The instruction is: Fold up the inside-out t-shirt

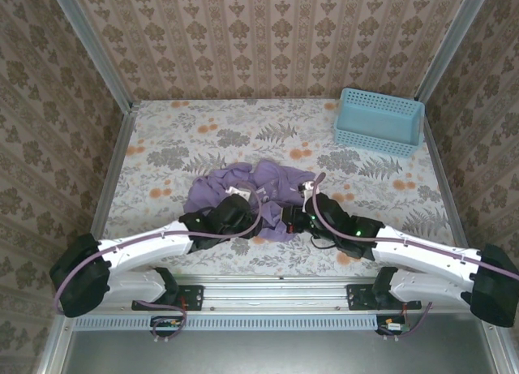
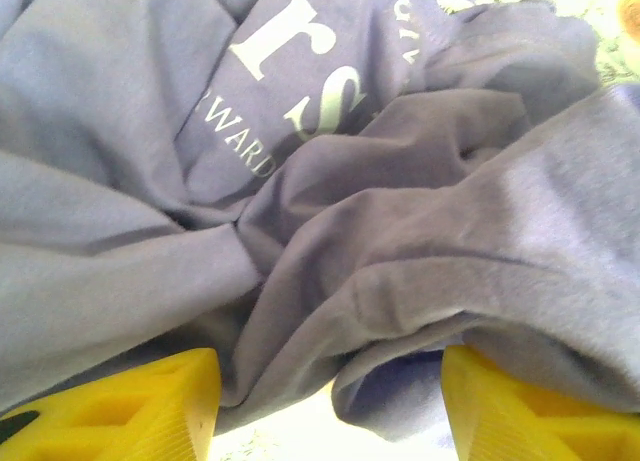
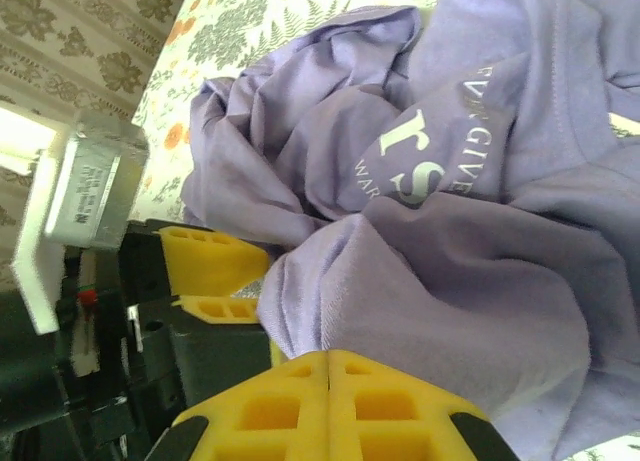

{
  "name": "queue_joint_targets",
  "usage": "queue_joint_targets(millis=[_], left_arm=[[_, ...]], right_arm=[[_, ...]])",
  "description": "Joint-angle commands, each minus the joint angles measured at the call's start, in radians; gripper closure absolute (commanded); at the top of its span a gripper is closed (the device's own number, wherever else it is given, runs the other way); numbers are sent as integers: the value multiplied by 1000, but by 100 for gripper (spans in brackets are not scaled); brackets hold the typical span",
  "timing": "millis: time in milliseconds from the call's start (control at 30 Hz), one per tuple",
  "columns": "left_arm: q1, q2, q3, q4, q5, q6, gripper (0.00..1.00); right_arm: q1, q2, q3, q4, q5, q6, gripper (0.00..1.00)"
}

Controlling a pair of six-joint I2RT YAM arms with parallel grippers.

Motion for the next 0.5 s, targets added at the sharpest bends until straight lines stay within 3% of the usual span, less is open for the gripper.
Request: queue_joint_targets(millis=[0, 133, 267, 367, 467], left_arm=[[-3, 42, 38, -1, -4, 28, 37], [-3, 111, 67, 8, 13, 19, 38], [-14, 177, 98, 26, 49, 25, 42], [-19, 200, 108, 45, 75, 22, 44], [-21, 211, 109, 80, 108, 18, 47]], right_arm=[[-44, -27, -63, -6, 22, 61, 100], [-124, -54, -144, -70, 68, 142, 100], [-133, -38, -154, -164, 142, 133, 97], [-116, -43, -120, -249, 176, 95, 81], [-49, -73, -54, -383, 289, 71, 61]])
